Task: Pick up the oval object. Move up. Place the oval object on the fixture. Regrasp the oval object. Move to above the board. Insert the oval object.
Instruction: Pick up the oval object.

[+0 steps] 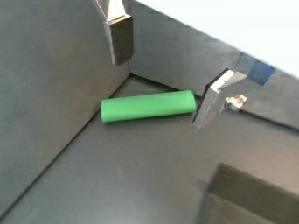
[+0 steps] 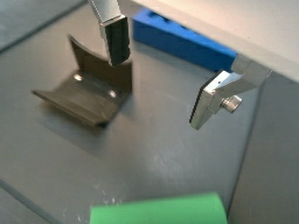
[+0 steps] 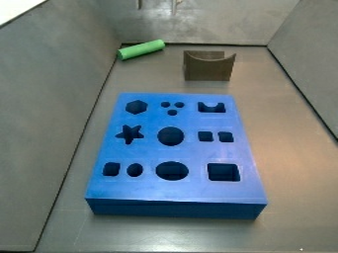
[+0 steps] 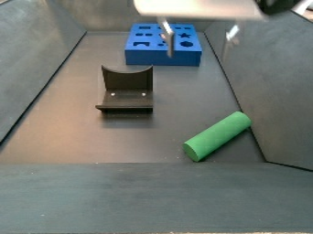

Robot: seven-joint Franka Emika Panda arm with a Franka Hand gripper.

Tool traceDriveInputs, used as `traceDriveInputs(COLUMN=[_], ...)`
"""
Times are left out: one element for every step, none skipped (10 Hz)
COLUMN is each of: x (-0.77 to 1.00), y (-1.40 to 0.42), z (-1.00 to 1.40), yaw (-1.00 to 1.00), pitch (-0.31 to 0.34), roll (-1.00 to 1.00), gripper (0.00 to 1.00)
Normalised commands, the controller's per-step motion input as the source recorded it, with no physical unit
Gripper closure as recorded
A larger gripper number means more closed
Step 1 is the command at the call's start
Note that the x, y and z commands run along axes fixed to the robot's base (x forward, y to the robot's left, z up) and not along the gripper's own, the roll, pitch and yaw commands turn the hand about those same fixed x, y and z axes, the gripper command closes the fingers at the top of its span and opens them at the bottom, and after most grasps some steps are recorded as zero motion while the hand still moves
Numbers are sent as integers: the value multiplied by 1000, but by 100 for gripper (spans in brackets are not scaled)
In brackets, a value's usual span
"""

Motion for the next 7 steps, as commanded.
traceDriveInputs(x=[-246, -231, -189, -109, 0, 0, 0], y=[431, 523, 629, 560, 474, 434, 357], z=[-711, -806, -874, -869, -743, -680, -629], yaw=[-517, -400, -246, -291, -263, -237, -234], pitch=[69, 13, 0, -13, -71, -99, -129], roll=[-50, -66, -107, -126, -176, -206, -234], gripper=[0, 0, 0, 0, 0, 0, 0])
